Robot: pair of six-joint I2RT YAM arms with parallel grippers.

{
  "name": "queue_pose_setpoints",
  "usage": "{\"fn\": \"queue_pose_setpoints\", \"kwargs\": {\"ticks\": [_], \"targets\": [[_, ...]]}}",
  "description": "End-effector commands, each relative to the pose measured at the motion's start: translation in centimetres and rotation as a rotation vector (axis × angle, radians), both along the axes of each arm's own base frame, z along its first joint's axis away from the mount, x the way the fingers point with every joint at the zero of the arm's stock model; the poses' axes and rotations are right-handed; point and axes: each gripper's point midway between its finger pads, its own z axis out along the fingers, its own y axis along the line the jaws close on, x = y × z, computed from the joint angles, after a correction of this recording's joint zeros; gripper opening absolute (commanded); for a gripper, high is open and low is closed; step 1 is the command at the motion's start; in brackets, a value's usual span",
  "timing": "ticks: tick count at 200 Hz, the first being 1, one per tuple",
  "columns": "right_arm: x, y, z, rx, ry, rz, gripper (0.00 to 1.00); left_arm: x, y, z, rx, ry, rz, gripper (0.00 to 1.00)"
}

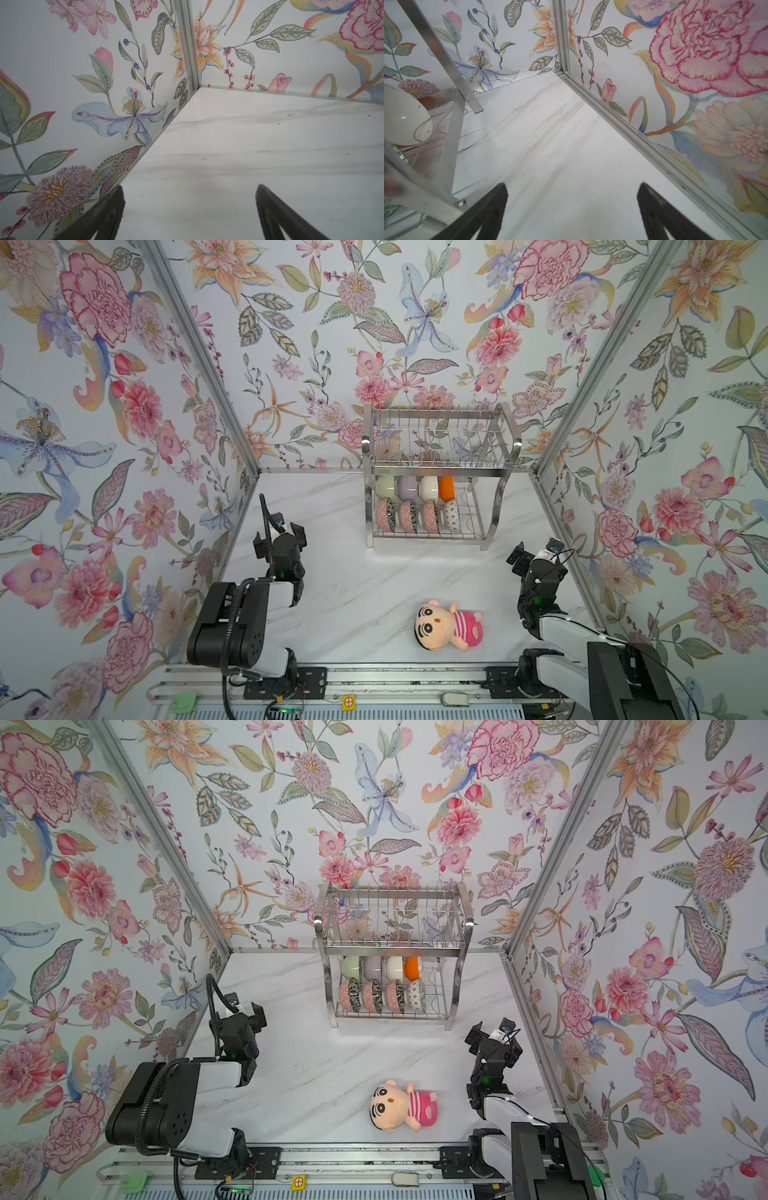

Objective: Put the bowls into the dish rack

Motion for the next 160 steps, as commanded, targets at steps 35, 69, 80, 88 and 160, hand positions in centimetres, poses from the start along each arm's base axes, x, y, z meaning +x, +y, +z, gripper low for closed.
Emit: {"fn": "queue_pose_setpoints", "kwargs": {"ticks": [35,69,80,88,160], "targets": [[0.2,0.9,1.3,-0.005,-0.108,0.051,0.99,-1.3,-4.0,1.1,0.088,-0.155,-0.236,0.99],[1.1,1.2,1.6,-0.038,-0.110,0.069,0.99,-3.5,-3.1,1.3,0.106,-0.186,-0.140,0.99],[1.3,1.1,1.6,-0.048,-0.102,0.064,0.99,-3.4,-3.6,0.9,0.117,-0.163,-0.146,0.99],[1.5,1.2,1.6,-0.049,-0.096,0.065,0.99,-3.0,-3.9,1.0,0.117,-0.158,-0.165,0.99],[1.7,1.2,1.8,-0.114,-0.161,0.057,0.99,-2.1,-3.9,0.5,0.115,-0.122,-0.171,0.99]]}}
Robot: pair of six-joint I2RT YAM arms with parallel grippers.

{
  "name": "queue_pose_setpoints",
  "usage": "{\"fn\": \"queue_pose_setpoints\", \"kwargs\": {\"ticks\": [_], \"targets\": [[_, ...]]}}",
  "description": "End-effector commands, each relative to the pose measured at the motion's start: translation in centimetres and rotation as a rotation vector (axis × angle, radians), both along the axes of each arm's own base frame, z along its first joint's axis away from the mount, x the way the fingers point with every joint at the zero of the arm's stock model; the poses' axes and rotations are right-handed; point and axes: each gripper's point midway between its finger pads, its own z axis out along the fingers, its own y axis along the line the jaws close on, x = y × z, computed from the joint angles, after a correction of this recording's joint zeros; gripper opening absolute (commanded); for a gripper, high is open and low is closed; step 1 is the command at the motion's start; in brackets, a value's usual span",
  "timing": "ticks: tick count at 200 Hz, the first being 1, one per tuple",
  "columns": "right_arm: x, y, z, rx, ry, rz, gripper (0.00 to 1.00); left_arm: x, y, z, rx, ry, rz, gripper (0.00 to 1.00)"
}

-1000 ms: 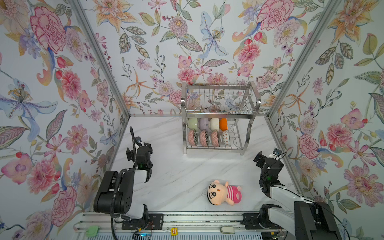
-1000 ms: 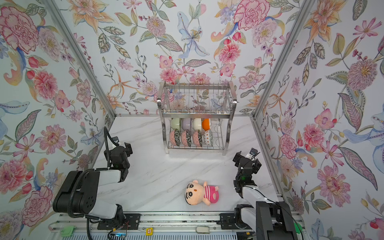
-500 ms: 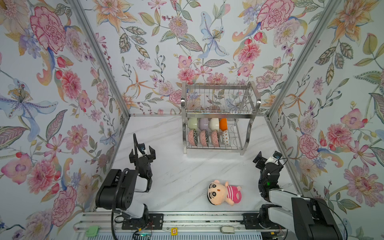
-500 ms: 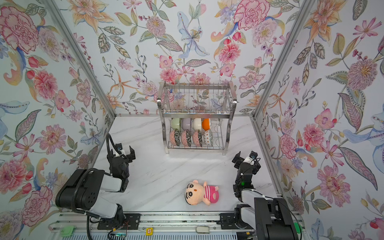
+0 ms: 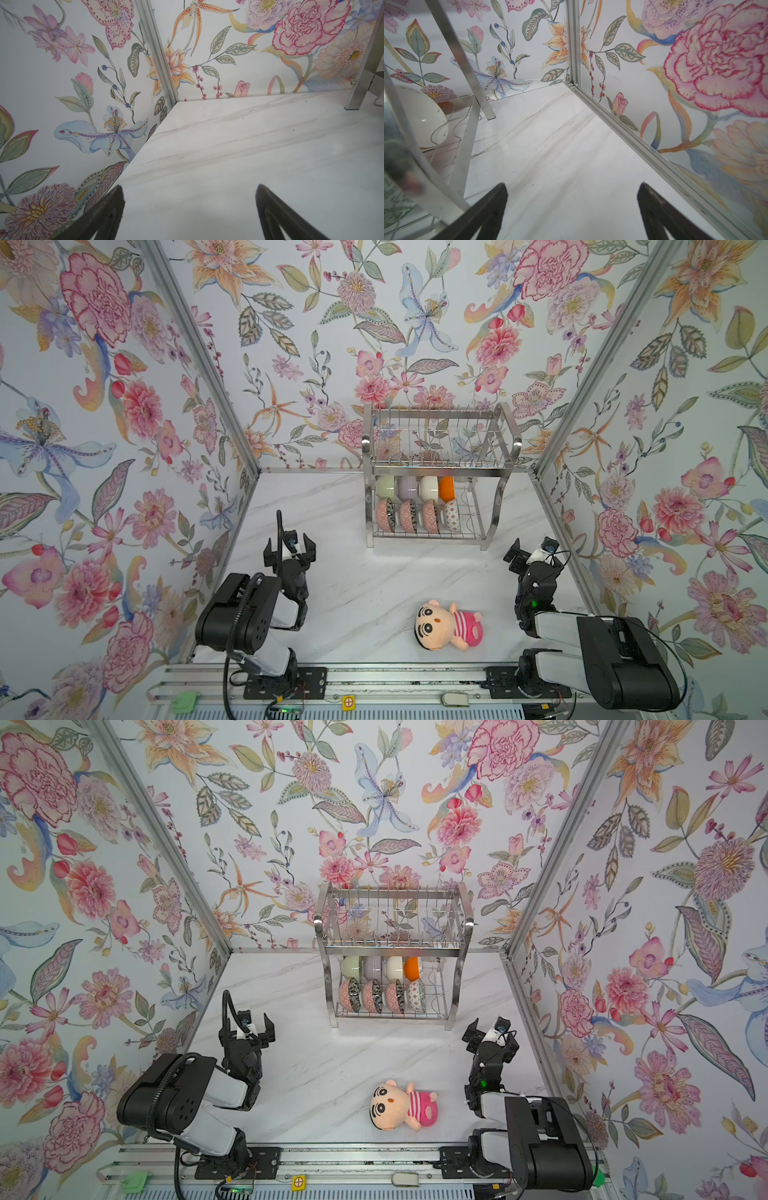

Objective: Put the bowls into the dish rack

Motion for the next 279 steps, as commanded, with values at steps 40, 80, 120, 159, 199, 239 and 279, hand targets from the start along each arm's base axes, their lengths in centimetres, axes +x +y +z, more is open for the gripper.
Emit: {"fn": "queue_pose_setpoints", "kwargs": {"ticks": [40,80,120,159,199,239,279], "targets": [[2.1,4.8,0.9,-0.215,-0.020,0.151,0.99,0.2,0.2,1.0,0.008,-0.034,0.010,1.00],[1.8,5.4,1.0,-0.230,-0.029,0.166,0.99,0.2,0.1,1.0,0.009,-0.035,0.008,0.99],[0.9,6.1,1.1,-0.240,-0.067,0.206,0.99,0.2,0.2,1.0,0.009,-0.035,0.010,0.99],[1.7,7.7,-0.3,-0.253,-0.034,0.344,0.99,0.2,0.1,1.0,0.009,-0.034,0.009,0.99],[5.0,3.6,-2.0,-0.093,0.108,0.207,0.99,0.2,0.2,1.0,0.009,-0.035,0.009,0.99],[4.9,3.7,-1.8,-0.106,0.098,0.195,0.99,0.2,0.2,1.0,0.009,-0.036,0.009,0.99],[4.9,3.7,-1.8,-0.106,0.100,0.195,0.99,0.2,0.2,1.0,0.009,-0.036,0.009,0.99]]}}
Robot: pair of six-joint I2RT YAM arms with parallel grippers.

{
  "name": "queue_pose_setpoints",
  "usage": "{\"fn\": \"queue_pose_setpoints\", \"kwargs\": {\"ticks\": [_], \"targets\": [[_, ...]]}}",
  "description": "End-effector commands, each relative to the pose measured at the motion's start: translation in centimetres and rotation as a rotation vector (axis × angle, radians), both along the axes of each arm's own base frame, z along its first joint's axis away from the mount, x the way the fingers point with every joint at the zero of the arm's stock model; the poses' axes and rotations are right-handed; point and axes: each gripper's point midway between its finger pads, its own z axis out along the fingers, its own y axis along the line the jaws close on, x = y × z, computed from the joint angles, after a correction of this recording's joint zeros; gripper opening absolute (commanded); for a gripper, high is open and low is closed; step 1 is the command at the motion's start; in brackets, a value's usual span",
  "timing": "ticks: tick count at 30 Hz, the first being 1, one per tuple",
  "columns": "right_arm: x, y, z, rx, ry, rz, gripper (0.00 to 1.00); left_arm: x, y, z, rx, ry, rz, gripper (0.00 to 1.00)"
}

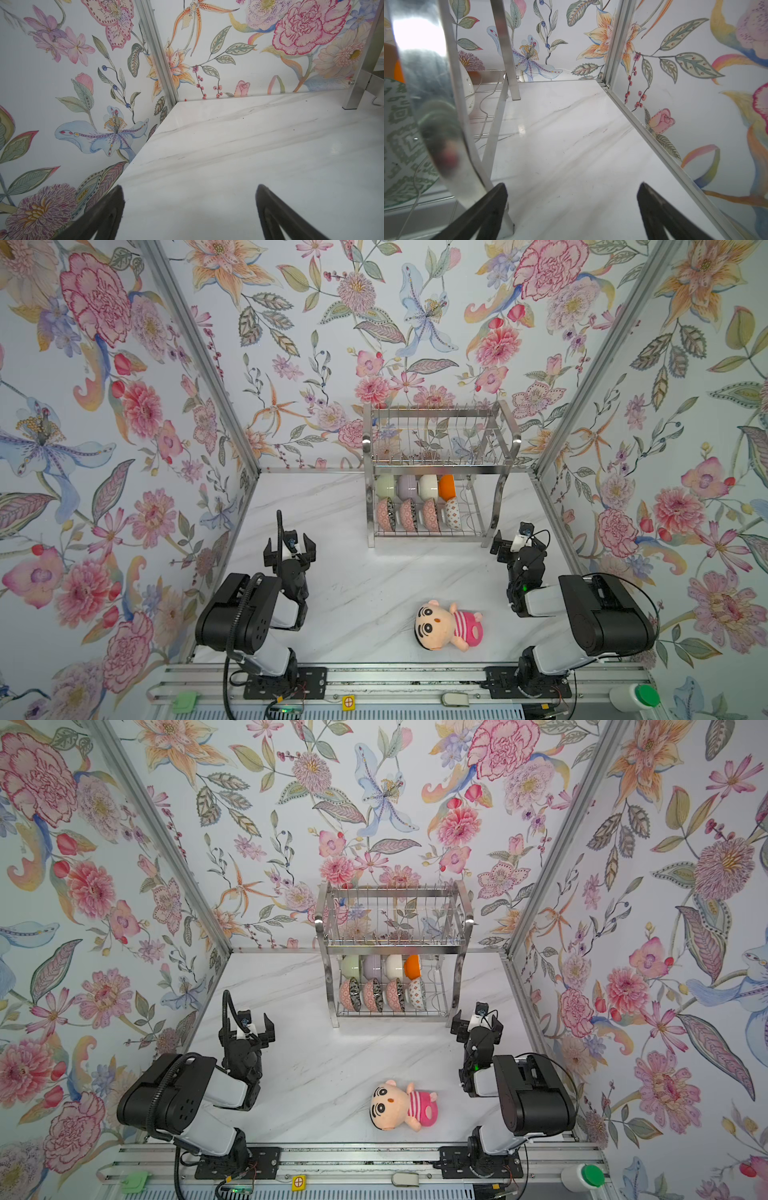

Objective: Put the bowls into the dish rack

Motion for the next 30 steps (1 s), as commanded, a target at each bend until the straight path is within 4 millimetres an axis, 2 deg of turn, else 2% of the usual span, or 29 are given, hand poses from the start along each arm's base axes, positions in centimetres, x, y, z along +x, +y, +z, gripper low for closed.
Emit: {"fn": "queue_pose_setpoints", "kwargs": {"ticks": [1,19,24,30], "targets": [[0.0,0.2,-0.1,0.017,0.006,0.002,0.99,0.2,0.1,1.0,0.006,-0.036,0.009,1.00],[0.0,0.2,-0.1,0.017,0.008,0.002,0.99,0.2,0.2,1.0,0.006,-0.036,0.009,0.99],[0.7,1.7,-0.5,0.029,0.036,0.124,0.99,0.2,0.2,1.0,0.005,-0.036,0.010,0.99],[0.4,1.8,-0.3,0.006,0.021,0.107,0.99,0.2,0.1,1.0,0.006,-0.034,0.007,0.99]]}}
